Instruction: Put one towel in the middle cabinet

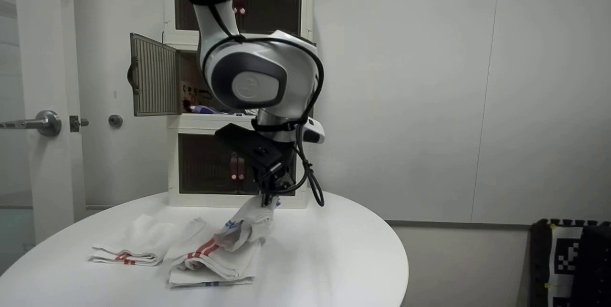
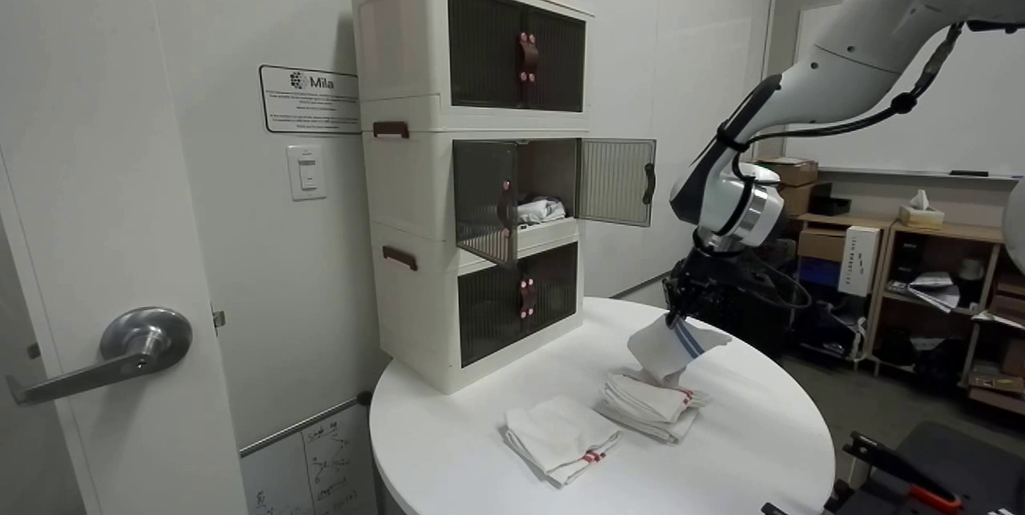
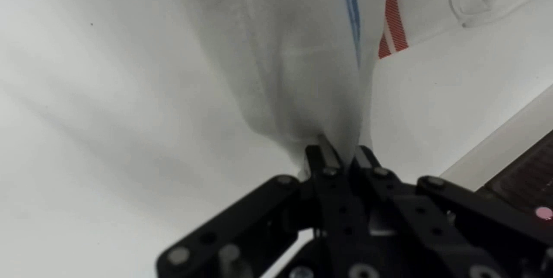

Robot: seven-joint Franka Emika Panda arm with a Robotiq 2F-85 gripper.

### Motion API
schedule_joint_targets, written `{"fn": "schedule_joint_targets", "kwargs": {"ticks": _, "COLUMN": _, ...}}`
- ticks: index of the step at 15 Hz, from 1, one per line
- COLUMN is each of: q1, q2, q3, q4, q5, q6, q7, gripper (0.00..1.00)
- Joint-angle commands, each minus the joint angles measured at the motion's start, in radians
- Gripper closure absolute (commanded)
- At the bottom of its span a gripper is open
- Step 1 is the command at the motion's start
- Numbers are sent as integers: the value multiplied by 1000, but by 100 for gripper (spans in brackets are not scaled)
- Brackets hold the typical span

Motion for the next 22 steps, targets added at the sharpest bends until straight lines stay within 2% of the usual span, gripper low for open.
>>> {"fn": "schedule_joint_targets", "kwargs": {"ticks": 1, "q1": 21, "q2": -63, "q3": 12, "q4": -23, "q5": 53, "q6": -18, "q7": -30, "gripper": 98}}
{"fn": "schedule_joint_targets", "kwargs": {"ticks": 6, "q1": 80, "q2": -85, "q3": 5, "q4": -2, "q5": 87, "q6": -18, "q7": -23, "gripper": 98}}
{"fn": "schedule_joint_targets", "kwargs": {"ticks": 10, "q1": 97, "q2": -110, "q3": 25, "q4": 10, "q5": 145, "q6": -26, "q7": -52, "gripper": 98}}
{"fn": "schedule_joint_targets", "kwargs": {"ticks": 14, "q1": 93, "q2": -145, "q3": 55, "q4": 16, "q5": 235, "q6": -40, "q7": -136, "gripper": 98}}
{"fn": "schedule_joint_targets", "kwargs": {"ticks": 18, "q1": 121, "q2": -182, "q3": 34, "q4": 14, "q5": 328, "q6": -51, "q7": -219, "gripper": 98}}
{"fn": "schedule_joint_targets", "kwargs": {"ticks": 19, "q1": 68, "q2": -178, "q3": 86, "q4": 11, "q5": 304, "q6": -58, "q7": -215, "gripper": 98}}
{"fn": "schedule_joint_targets", "kwargs": {"ticks": 20, "q1": 66, "q2": -181, "q3": 86, "q4": 12, "q5": 305, "q6": -79, "q7": -226, "gripper": 98}}
{"fn": "schedule_joint_targets", "kwargs": {"ticks": 21, "q1": 126, "q2": -193, "q3": 22, "q4": 19, "q5": 350, "q6": -119, "q7": -262, "gripper": 98}}
{"fn": "schedule_joint_targets", "kwargs": {"ticks": 22, "q1": 137, "q2": -199, "q3": 8, "q4": 20, "q5": 362, "q6": -135, "q7": -271, "gripper": 98}}
